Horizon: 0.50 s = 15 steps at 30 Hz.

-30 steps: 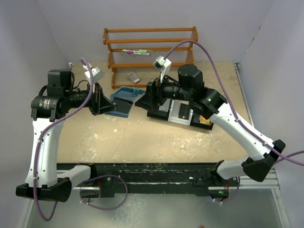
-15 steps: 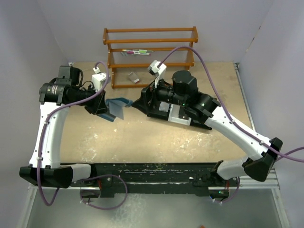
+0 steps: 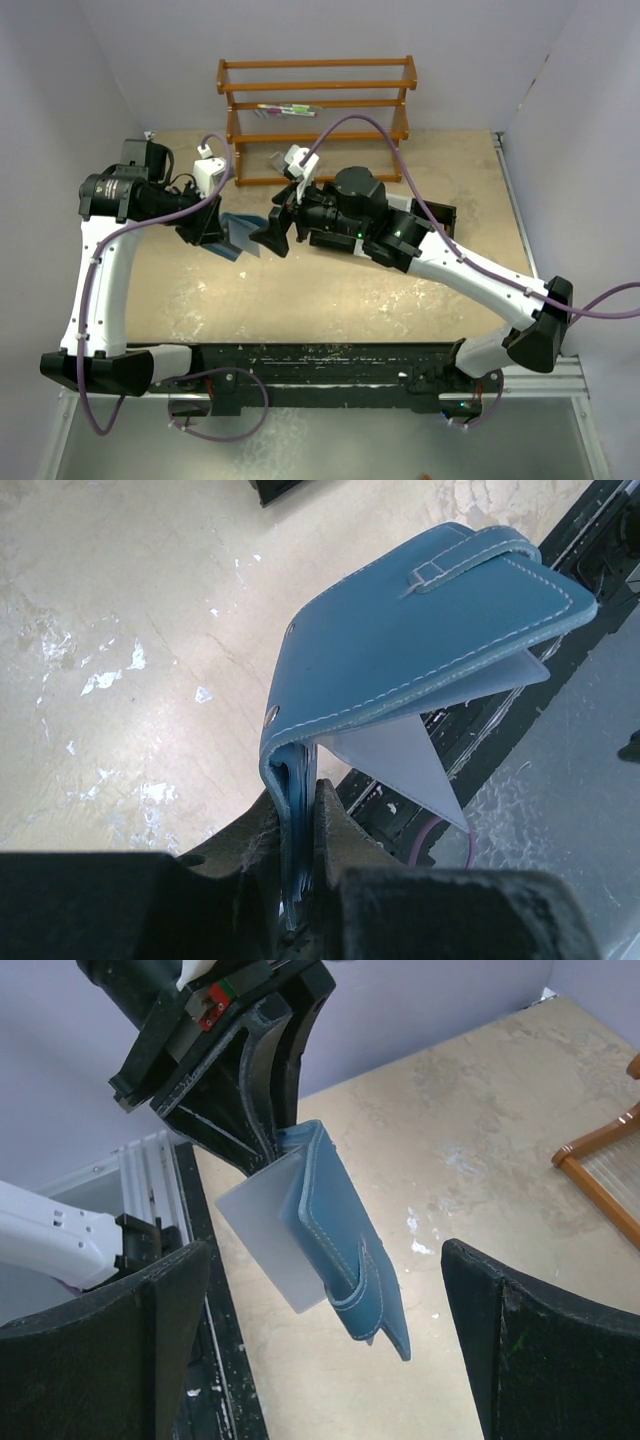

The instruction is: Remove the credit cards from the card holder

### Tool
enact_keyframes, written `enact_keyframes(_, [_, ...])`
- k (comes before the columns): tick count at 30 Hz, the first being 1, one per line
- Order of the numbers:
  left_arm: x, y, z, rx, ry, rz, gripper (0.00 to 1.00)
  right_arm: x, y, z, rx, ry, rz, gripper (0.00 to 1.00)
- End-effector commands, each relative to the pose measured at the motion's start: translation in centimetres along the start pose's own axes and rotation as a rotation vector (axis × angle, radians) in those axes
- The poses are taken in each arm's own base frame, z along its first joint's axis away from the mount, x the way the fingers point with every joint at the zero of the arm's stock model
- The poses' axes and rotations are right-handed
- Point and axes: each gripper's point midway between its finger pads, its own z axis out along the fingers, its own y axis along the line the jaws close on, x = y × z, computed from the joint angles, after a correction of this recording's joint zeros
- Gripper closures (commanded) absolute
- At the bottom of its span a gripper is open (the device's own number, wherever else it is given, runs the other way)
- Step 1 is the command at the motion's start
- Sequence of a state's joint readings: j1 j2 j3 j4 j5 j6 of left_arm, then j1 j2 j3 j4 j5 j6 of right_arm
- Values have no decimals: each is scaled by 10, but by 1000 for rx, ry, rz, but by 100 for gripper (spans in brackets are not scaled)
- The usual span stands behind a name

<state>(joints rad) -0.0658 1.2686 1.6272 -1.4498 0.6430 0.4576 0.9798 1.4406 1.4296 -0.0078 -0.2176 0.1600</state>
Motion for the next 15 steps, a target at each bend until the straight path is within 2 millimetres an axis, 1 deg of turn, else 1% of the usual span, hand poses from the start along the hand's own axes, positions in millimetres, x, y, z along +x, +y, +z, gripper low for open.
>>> enact_keyframes(1, [-13,-9,-10,20,-51,56,99,-21,19,2,-45,-91,-49,0])
enact_keyframes(6, [-14,-8,-10,9,-52,52,99,-16,36,11,-44,-82,-84,0])
enact_keyframes(9, [-14,-7,-10,8,-49,46,99,-10,42,16,-23,-73,-99,0])
enact_keyframes(11, [-14,-7,-10,7,-51,46,99,-5,41,20,23,-57,-122,0])
enact_keyframes(14, [-15,-9,-11,12,-54,47,99,4,32,27,143,-20,-180,0])
enact_keyframes(15, [-15,-10,-11,15,-54,48,99,5,25,28,206,-9,-200,0])
